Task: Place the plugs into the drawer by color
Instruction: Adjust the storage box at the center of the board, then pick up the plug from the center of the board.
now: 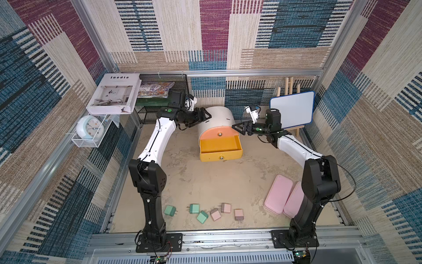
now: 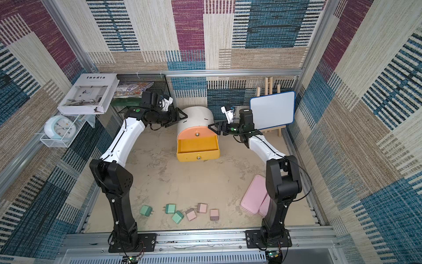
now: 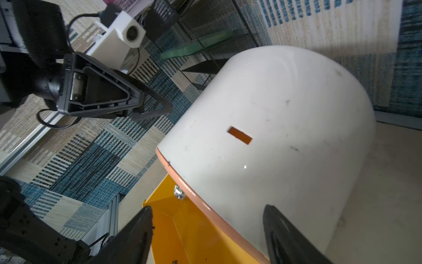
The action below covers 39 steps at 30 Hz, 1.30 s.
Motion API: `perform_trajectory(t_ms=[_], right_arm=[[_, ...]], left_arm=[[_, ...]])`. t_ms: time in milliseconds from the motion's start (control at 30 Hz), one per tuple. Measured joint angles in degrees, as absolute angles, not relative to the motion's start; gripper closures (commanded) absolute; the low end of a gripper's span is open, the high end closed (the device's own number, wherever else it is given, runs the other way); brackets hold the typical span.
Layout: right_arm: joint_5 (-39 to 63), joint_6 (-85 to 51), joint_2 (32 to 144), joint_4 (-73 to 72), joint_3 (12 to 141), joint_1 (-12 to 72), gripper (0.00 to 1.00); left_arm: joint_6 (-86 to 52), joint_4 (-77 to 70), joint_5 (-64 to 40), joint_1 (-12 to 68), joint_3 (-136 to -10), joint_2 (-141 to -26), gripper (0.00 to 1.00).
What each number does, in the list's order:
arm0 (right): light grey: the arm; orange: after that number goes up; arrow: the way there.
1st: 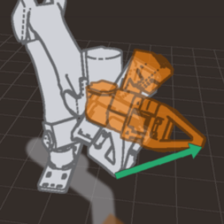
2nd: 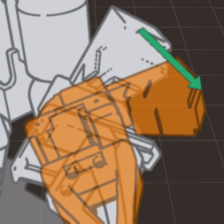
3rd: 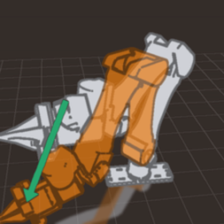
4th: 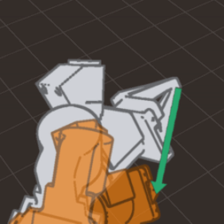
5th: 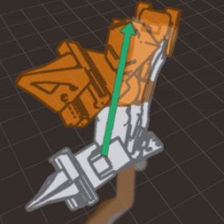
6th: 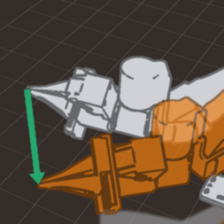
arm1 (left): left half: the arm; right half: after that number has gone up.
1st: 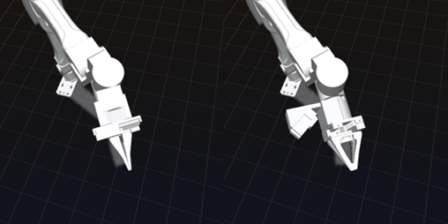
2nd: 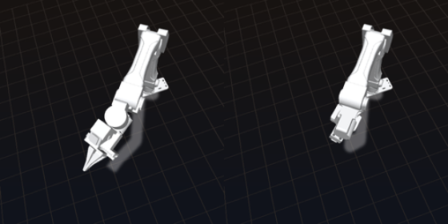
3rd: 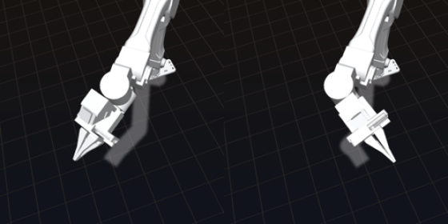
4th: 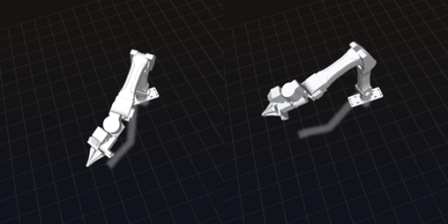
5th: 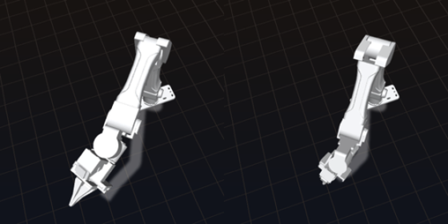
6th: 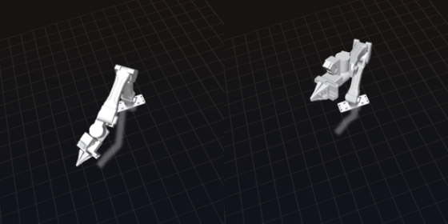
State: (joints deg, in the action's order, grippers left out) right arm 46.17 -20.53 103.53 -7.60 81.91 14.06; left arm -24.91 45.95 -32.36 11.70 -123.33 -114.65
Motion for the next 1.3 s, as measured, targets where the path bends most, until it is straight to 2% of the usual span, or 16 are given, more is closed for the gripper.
perform_trajectory(t_ms=[167, 367, 567, 867, 1033, 1300], right_arm=[[35.8, -16.0, 94.0, -0.7, 77.5, 15.4, 0.22], [20.9, -10.4, 81.3, 4.8, 63.8, 25.7, 0.23], [10.9, -8.8, 74.7, 9.6, 52.3, 37.4, 0.23], [-0.6, -7.6, 78.1, 14.6, 50.2, 51.7, 0.23], [-1.5, -8.5, 79.6, 15.0, 47.7, 53.2, 0.22], [-1.9, -9.0, 79.0, 13.6, 45.1, 53.3, 0.22]], left_arm=[[-23.4, 47.4, -28.5, 11.8, -113.6, -107.6, 0.19], [-21.6, 47.5, -26.0, 12.5, -102.7, -100.0, 0.19], [-18.4, 47.0, -22.0, 14.5, -96.5, -95.5, 0.2], [-13.4, 43.8, -13.3, 15.5, -95.9, -96.5, 0.25], [-12.8, 40.4, -13.3, 15.7, -95.9, -97.4, 0.28], [-6.8, 34.7, -13.5, 18.5, -93.3, -98.4, 0.27]])
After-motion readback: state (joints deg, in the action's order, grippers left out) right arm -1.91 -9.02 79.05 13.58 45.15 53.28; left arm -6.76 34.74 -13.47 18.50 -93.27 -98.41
